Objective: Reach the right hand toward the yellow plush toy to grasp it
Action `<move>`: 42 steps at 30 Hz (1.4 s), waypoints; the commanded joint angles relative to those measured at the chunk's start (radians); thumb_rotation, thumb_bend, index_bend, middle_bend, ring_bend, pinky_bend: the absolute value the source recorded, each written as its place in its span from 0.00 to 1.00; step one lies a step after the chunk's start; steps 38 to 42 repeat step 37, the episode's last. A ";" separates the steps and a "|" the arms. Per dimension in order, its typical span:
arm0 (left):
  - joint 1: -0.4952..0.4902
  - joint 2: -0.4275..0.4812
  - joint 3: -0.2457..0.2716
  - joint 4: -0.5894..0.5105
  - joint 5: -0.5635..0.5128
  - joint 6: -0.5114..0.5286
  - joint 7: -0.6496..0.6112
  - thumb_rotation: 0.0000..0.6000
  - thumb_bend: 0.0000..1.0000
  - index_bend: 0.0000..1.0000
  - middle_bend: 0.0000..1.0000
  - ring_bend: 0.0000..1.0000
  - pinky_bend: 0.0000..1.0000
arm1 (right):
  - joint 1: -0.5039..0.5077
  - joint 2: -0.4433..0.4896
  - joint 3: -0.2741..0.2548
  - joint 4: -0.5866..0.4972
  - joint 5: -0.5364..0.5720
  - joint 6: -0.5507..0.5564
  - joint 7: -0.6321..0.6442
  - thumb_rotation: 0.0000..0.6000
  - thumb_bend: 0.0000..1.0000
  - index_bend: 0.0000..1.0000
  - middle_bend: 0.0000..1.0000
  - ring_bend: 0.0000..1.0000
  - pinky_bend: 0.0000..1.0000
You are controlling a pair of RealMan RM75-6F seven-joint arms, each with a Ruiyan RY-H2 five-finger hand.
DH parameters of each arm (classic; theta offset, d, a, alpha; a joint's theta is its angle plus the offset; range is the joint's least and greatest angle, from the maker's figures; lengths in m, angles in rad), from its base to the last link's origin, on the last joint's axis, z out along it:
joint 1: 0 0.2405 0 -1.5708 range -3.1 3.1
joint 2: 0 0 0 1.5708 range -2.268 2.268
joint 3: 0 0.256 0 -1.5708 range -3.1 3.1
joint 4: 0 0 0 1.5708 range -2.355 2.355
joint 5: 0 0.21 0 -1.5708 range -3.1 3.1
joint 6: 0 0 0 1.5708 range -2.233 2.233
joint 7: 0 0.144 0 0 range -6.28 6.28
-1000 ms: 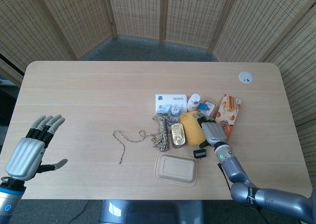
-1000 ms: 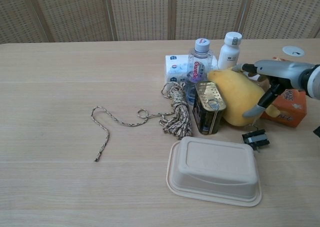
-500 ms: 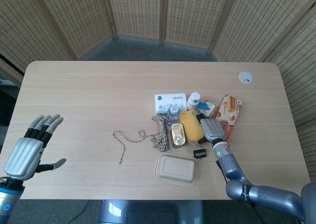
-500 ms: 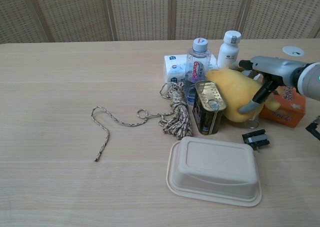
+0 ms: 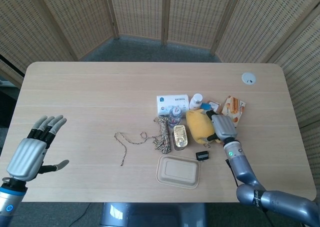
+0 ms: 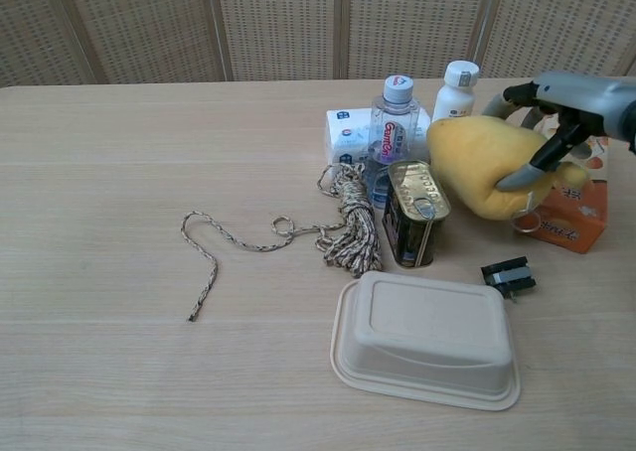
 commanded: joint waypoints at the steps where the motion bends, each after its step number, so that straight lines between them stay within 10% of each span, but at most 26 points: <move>1: -0.001 -0.002 0.000 0.000 -0.002 -0.002 0.002 1.00 0.15 0.00 0.00 0.00 0.00 | -0.018 0.037 0.018 -0.036 -0.015 0.031 0.014 1.00 0.11 0.42 0.68 0.94 0.83; 26: 0.016 -0.021 0.013 -0.002 0.020 0.025 0.007 1.00 0.15 0.00 0.00 0.00 0.00 | -0.055 0.406 0.276 -0.387 -0.072 0.152 0.187 1.00 0.11 0.45 0.71 0.97 0.83; 42: 0.020 -0.026 0.015 0.010 0.036 0.034 -0.013 1.00 0.15 0.00 0.00 0.00 0.00 | -0.055 0.460 0.283 -0.449 -0.057 0.172 0.174 1.00 0.11 0.45 0.71 0.98 0.83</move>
